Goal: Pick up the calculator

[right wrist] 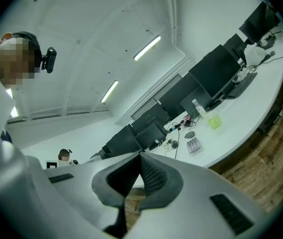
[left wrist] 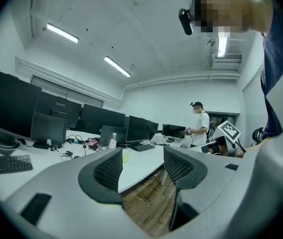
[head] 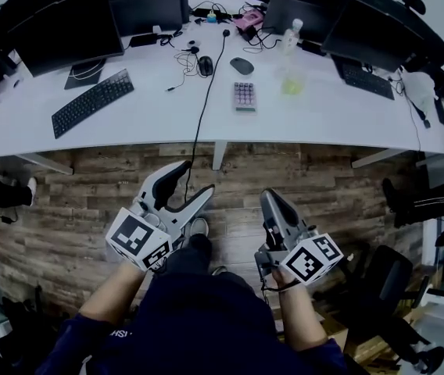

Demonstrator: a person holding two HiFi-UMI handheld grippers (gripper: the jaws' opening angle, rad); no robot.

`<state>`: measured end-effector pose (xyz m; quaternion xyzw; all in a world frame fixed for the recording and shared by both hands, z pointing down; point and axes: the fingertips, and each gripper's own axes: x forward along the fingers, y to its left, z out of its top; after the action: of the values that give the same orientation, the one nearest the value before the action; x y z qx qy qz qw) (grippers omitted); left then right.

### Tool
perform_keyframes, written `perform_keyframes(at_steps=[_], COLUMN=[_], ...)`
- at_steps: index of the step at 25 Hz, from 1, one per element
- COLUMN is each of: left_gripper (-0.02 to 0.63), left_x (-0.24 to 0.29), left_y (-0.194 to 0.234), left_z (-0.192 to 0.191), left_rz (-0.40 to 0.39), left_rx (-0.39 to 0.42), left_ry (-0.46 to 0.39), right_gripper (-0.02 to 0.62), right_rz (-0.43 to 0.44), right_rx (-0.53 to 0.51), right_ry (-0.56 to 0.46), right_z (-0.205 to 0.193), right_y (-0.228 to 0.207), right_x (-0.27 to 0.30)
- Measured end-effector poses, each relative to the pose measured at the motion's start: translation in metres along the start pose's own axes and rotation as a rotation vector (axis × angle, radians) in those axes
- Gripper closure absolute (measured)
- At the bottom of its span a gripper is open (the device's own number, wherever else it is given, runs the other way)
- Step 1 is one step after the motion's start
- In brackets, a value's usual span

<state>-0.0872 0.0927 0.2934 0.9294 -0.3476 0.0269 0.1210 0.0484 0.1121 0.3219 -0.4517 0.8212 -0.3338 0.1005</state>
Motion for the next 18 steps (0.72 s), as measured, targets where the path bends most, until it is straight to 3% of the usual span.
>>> perform_keyframes(at_steps=[18], left_gripper=[0.33], left_x=[0.038], left_y=[0.079], left_z=[0.022], left_rz=[-0.062], left_rx=[0.003], left_ry=[0.007], right_gripper=[0.592], right_rz=[-0.047], right_rx=[-0.015], right_ry=[-0.032], right_z=[0.03], right_y=[-0.008], right_x=[0.082])
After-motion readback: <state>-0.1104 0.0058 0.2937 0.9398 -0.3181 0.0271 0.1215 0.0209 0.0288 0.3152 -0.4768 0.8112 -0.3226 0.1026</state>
